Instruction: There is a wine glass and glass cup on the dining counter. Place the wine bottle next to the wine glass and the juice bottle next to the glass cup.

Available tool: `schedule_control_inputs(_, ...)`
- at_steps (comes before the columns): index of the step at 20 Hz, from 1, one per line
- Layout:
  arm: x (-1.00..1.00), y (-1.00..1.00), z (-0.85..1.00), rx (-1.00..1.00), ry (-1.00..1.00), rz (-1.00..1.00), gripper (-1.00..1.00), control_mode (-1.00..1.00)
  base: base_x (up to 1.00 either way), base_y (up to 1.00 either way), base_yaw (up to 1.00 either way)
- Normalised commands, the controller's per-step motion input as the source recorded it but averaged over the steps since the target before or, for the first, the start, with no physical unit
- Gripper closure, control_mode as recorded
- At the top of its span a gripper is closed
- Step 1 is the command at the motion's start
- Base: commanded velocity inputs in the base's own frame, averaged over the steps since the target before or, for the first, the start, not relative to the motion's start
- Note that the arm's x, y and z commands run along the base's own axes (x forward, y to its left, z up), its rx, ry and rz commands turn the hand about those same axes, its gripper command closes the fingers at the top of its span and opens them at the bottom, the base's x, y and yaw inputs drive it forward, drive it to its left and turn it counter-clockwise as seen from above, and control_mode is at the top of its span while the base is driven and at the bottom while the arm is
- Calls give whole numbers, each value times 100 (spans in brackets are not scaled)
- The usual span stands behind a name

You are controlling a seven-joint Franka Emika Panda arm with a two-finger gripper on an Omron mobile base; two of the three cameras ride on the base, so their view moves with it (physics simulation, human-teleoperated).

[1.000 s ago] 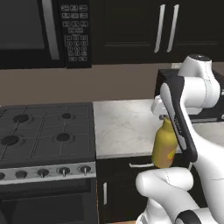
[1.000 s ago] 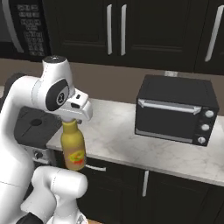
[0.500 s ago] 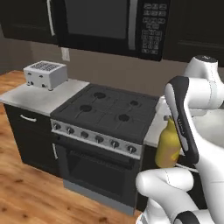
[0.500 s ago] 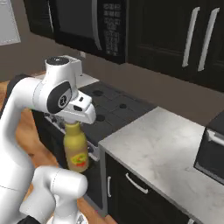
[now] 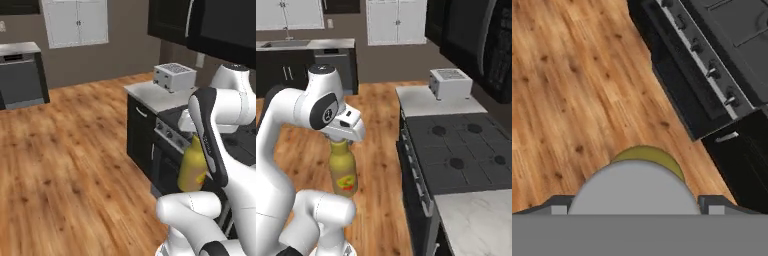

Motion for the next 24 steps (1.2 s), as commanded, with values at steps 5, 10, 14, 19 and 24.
schedule_control_inputs(5,0,0,0,0,0,0,100,100,-3,21,96)
schedule_control_inputs(10,0,0,0,0,0,0,100,100,0,24,88)
schedule_control_inputs(14,0,0,0,0,0,0,100,100,0,22,90)
schedule_control_inputs(19,0,0,0,0,0,0,100,100,2,20,90)
schedule_control_inputs(24,0,0,0,0,0,0,100,100,44,31,45)
